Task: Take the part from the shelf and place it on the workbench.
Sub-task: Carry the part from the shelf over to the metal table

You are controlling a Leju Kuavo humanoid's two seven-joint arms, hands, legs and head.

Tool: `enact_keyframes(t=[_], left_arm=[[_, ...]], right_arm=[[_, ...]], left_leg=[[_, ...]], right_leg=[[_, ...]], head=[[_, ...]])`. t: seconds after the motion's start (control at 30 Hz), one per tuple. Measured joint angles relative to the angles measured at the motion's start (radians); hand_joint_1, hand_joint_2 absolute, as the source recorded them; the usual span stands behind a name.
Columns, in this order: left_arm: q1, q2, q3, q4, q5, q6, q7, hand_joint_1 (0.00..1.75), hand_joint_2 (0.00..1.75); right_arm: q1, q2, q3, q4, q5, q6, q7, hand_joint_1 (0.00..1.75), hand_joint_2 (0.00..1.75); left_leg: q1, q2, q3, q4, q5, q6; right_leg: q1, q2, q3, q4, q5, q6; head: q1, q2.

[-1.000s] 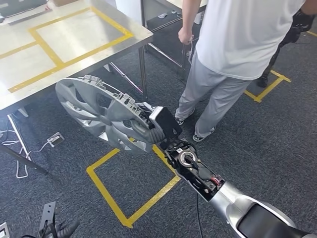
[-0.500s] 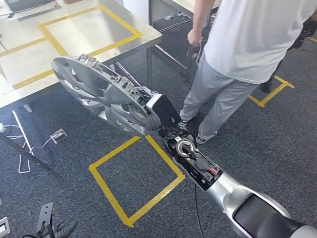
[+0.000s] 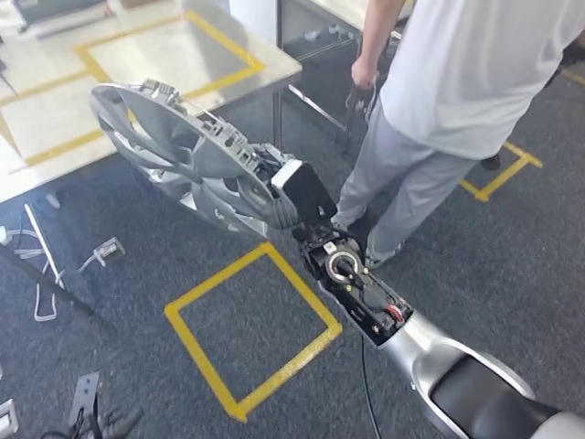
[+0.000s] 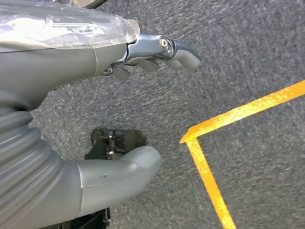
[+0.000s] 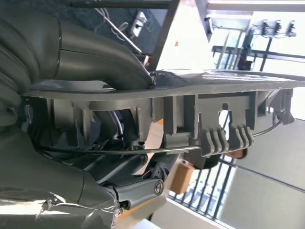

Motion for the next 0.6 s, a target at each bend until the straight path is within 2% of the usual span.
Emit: enact_keyframes(t=[0.07,0.1,0.13,0.17,0.2,0.23,0.27,0.3,0.33,0.4,0.47,0.5,0.53,0.6], left_arm=[[-0.004,-0.002,0.000,0.000,0.001,0.001,0.000,0.00,1.75],[-0.006,-0.003,0.000,0.000,0.002,0.002,0.000,0.00,1.75],[-0.006,-0.004,0.000,0.000,0.003,0.004,0.000,0.00,1.75],[-0.006,-0.005,0.000,0.000,0.003,0.006,0.000,0.00,1.75],[-0.006,-0.007,0.000,0.000,0.004,0.008,-0.001,0.00,1.75],[-0.006,-0.008,0.000,0.000,0.004,0.010,-0.003,0.00,1.75],[-0.008,-0.009,0.000,0.000,0.004,0.012,-0.006,0.00,1.75],[-0.011,-0.009,0.000,0.000,0.005,0.014,-0.009,0.00,1.75],[-0.013,-0.009,0.000,0.000,0.005,0.016,-0.011,0.00,1.75],[-0.016,-0.011,0.000,0.000,0.007,0.019,-0.013,0.00,1.75],[-0.019,-0.012,0.000,0.000,0.009,0.020,-0.014,0.00,1.75],[-0.022,-0.012,0.000,0.000,0.010,0.021,-0.015,0.00,1.75],[-0.024,-0.012,0.000,0.000,0.011,0.022,-0.016,0.00,1.75],[-0.025,-0.012,0.000,0.000,0.015,0.024,-0.018,0.00,1.75]], right_arm=[[-0.011,0.000,-0.002,-0.010,0.001,-0.011,0.004,1.75,1.75],[-0.014,0.000,-0.003,-0.013,0.001,-0.017,0.006,1.75,1.75],[-0.015,0.000,-0.004,-0.016,0.000,-0.023,0.008,1.75,1.75],[-0.015,0.000,-0.005,-0.017,0.000,-0.031,0.010,1.75,1.75],[-0.017,0.000,-0.006,-0.017,0.000,-0.039,0.012,1.75,1.75],[-0.020,0.000,-0.006,-0.018,0.001,-0.049,0.013,1.75,1.75],[-0.025,0.000,-0.007,-0.019,0.003,-0.060,0.014,1.75,1.75],[-0.030,0.000,-0.008,-0.022,0.006,-0.071,0.015,1.75,1.75],[-0.035,0.000,-0.008,-0.024,0.009,-0.082,0.018,1.75,1.75],[-0.042,0.000,-0.009,-0.029,0.016,-0.096,0.027,1.75,1.75],[-0.047,0.000,-0.009,-0.033,0.021,-0.103,0.036,1.75,1.75],[-0.051,0.000,-0.009,-0.035,0.021,-0.104,0.039,1.75,1.75],[-0.055,0.000,-0.009,-0.036,0.021,-0.105,0.041,1.75,1.75],[-0.062,0.000,-0.009,-0.037,0.018,-0.105,0.043,1.75,1.75]], left_leg=[[0.003,0.000,0.009,-0.004,-0.002,0.001],[0.004,-0.001,0.012,-0.004,-0.004,0.000],[0.005,-0.003,0.016,-0.003,-0.008,-0.003],[0.008,-0.006,0.021,-0.001,-0.012,-0.008],[0.012,-0.009,0.025,0.003,-0.018,-0.014],[0.017,-0.012,0.029,0.010,-0.026,-0.023],[0.018,-0.015,0.029,0.019,-0.034,-0.032],[0.018,-0.017,0.025,0.028,-0.040,-0.041],[0.017,-0.018,0.020,0.034,-0.043,-0.049],[0.016,-0.020,0.015,0.036,-0.042,-0.059],[0.019,-0.013,0.008,0.059,-0.055,-0.066],[0.019,-0.009,-0.012,0.100,-0.072,-0.069],[0.018,-0.004,-0.046,0.161,-0.094,-0.070],[0.017,-0.002,-0.135,0.305,-0.135,-0.070]], right_leg=[[-0.004,0.007,-0.068,0.145,-0.060,0.001],[-0.006,0.009,-0.103,0.210,-0.078,0.003],[-0.008,0.009,-0.125,0.244,-0.078,0.006],[-0.012,0.010,-0.127,0.235,-0.058,0.009],[-0.017,0.009,-0.110,0.184,-0.017,0.013],[-0.022,0.010,-0.082,0.111,0.024,0.019],[-0.025,0.013,-0.052,0.045,0.054,0.024],[-0.026,0.015,-0.030,-0.001,0.068,0.024],[-0.025,0.018,-0.021,-0.022,0.067,0.022],[-0.021,0.021,-0.019,-0.022,0.057,0.005],[-0.022,0.020,-0.013,-0.023,0.053,-0.010],[-0.022,0.019,-0.008,-0.024,0.051,-0.017],[-0.021,0.019,-0.005,-0.025,0.049,-0.023],[-0.017,0.019,-0.001,-0.025,0.043,-0.032]], head=[[0.002,0.000],[0.003,0.000],[0.003,0.000],[0.004,0.000],[0.004,0.000],[0.006,0.000],[0.008,0.000],[0.009,0.000],[0.009,0.000],[0.006,0.000],[0.004,0.000],[0.001,0.000],[-0.002,0.000],[-0.006,0.000]])
